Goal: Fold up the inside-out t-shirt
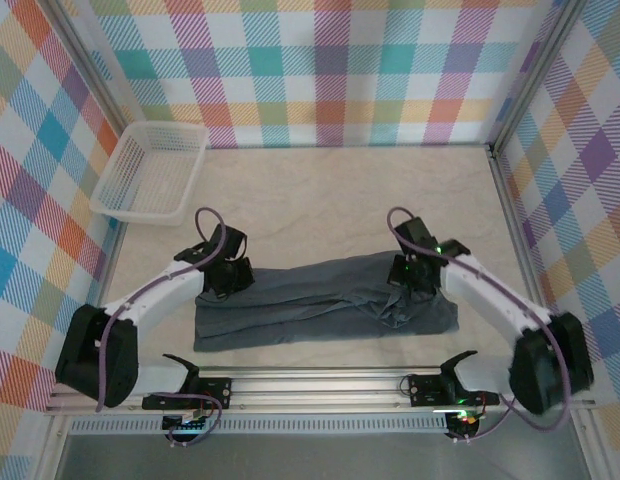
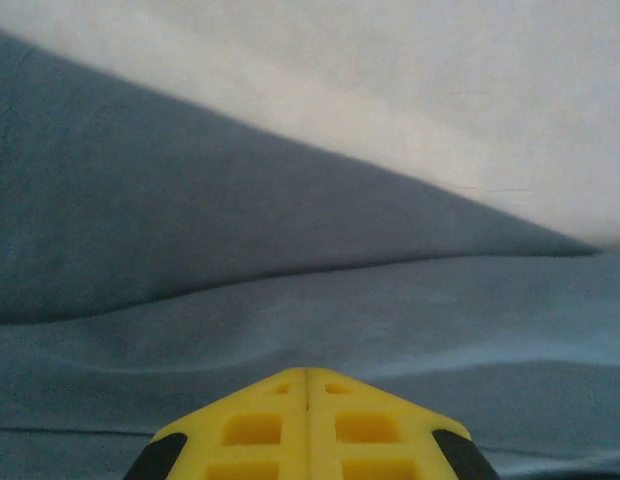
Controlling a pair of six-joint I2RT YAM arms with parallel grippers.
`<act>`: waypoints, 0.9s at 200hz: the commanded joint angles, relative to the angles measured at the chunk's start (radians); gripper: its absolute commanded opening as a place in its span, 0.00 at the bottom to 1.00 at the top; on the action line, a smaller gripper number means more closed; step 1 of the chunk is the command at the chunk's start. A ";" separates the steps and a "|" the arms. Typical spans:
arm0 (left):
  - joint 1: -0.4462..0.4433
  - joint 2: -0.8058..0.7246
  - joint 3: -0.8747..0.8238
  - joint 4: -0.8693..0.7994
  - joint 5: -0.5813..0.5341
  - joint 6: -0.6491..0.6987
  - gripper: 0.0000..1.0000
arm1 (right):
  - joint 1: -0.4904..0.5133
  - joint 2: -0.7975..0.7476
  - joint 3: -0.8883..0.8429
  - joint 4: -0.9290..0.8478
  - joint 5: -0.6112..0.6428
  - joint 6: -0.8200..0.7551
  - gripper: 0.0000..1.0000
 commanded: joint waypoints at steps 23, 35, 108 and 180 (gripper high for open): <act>-0.007 0.225 0.120 -0.027 -0.090 -0.083 0.00 | -0.102 0.285 0.103 0.061 -0.061 -0.129 0.00; -0.007 0.294 0.165 -0.017 -0.109 -0.092 0.00 | -0.103 0.326 0.133 0.053 -0.075 -0.132 0.00; 0.034 0.914 0.844 0.047 -0.043 -0.061 0.00 | -0.102 0.374 0.143 -0.044 -0.223 -0.061 0.00; 0.009 1.349 1.735 -0.007 0.113 -0.068 0.00 | 0.375 0.541 0.247 0.012 -0.612 -0.044 0.05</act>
